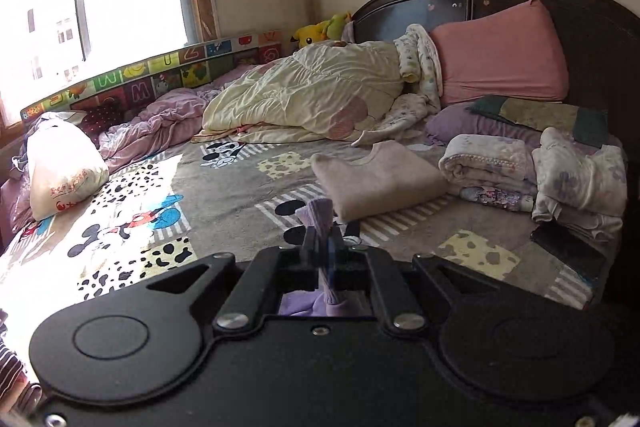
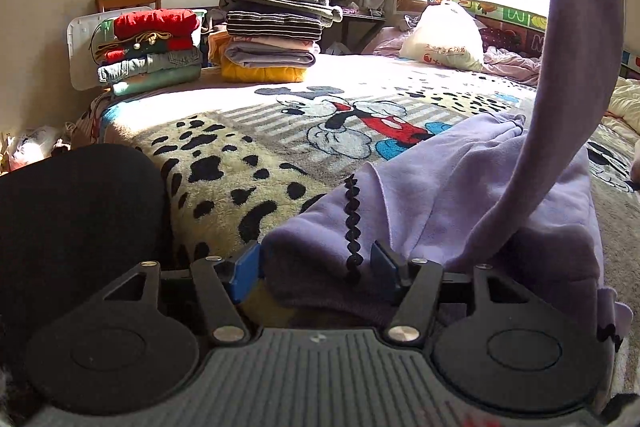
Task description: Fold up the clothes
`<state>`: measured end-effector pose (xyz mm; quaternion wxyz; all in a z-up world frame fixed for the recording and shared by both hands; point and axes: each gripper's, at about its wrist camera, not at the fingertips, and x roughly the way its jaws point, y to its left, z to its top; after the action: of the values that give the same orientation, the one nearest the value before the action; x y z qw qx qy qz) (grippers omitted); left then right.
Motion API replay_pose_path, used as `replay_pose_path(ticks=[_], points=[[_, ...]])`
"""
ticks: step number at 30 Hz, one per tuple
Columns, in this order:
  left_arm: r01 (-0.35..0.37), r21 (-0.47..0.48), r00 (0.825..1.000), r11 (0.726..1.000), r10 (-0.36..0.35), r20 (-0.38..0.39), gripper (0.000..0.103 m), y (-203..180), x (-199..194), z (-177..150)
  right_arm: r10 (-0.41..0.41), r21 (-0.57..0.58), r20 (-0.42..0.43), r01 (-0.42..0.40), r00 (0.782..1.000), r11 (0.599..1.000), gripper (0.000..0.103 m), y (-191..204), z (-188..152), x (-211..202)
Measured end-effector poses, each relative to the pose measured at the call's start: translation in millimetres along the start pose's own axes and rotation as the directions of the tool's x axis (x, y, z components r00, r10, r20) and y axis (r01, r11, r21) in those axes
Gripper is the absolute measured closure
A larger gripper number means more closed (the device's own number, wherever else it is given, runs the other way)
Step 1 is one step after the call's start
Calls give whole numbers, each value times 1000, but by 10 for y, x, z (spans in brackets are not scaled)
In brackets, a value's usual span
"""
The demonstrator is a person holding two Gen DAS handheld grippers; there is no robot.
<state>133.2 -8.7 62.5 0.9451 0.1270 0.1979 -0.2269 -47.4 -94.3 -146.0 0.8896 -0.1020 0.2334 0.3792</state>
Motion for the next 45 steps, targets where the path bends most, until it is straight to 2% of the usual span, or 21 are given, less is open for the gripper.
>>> replay_pose_path(ticks=[3, 5, 9, 11, 13, 17, 19, 21, 24, 25, 27, 28, 30, 31, 32, 34, 35, 37, 40, 42, 45], points=[[-113, 25, 993, 993, 114, -38, 100, 185, 122, -142, 3, -9, -1, -3, 1000, 1000, 40, 13, -7, 6], [-167, 11, 981, 986, 167, -97, 100, 350, 291, -279, 7, -15, 0, -7, 1000, 1000, 37, 18, -11, 11], [-134, -107, 989, 985, 126, -77, 101, 542, 213, -420, 13, -32, 0, -13, 1000, 999, 34, 34, -16, 21], [-18, -177, 999, 984, 23, 26, 101, 496, -48, -389, 18, -26, 2, -18, 1000, 999, 34, 22, 13, 2], [121, -212, 988, 970, -98, 116, 101, 326, -305, -304, 29, -1, 18, -29, 999, 1000, 35, -18, 33, -55], [220, -74, 968, 973, -208, 139, 101, -184, -439, -69, 33, 44, 75, -36, 997, 998, 36, -112, 68, -233], [269, -59, 956, 961, -259, 135, 101, -345, -403, 42, 13, 71, 105, -21, 994, 997, 36, -161, 114, -332], [298, -79, 949, 951, -286, 130, 101, -441, -296, 136, -20, 112, 139, 4, 990, 994, 37, -230, 169, -454], [340, -150, 938, 928, -324, 120, 101, -525, -73, 247, -114, 210, 179, 75, 977, 975, 37, -391, 246, -657], [364, -164, 930, 917, -347, 122, 99, -540, -5, 262, -148, 248, 186, 100, 971, 964, 36, -473, 266, -710], [392, -202, 919, 898, -371, 134, 70, -520, 78, 266, -202, 318, 194, 133, 960, 939, 35, -665, 295, -767], [374, -230, 925, 898, -344, 161, 56, -455, 44, 227, -208, 352, 187, 133, 960, 927, 33, -780, 305, -755], [340, -294, 938, 893, -303, 166, 56, -255, -11, 45, -182, 460, 163, 89, 970, 884, 32, -1074, 261, -694], [323, -327, 945, 888, -283, 166, 57, -152, -37, -50, -159, 536, 161, 49, 974, 842, 32, -1250, 197, -668], [290, -357, 956, 888, -253, 148, 62, -57, -49, -176, -147, 601, 159, 22, 976, 799, 32, -1404, 121, -648], [183, -400, 983, 898, -174, 58, 78, 99, -24, -521, -147, 686, 151, 3, 977, 727, 32, -1624, -54, -633], [128, -407, 991, 905, -136, 9, 85, 123, 4, -678, -148, 726, 148, -5, 978, 688, 32, -1731, -166, -627], [39, -416, 992, 908, -87, -96, 90, 115, 108, -1019, -158, 792, 138, -13, 978, 611, 31, -1895, -345, -614], [7, -424, 984, 906, -82, -159, 92, 0, 262, -1326, -171, 844, 167, -52, 971, 533, 31, -2054, -463, -614], [14, -392, 985, 920, -79, -151, 93, -137, 345, -1379, -194, 879, 175, -65, 965, 473, 31, -2168, -520, -604], [-17, -279, 993, 960, -16, -118, 93, -338, 472, -1414, -256, 933, 148, -49, 955, 357, 32, -2371, -681, -589]])
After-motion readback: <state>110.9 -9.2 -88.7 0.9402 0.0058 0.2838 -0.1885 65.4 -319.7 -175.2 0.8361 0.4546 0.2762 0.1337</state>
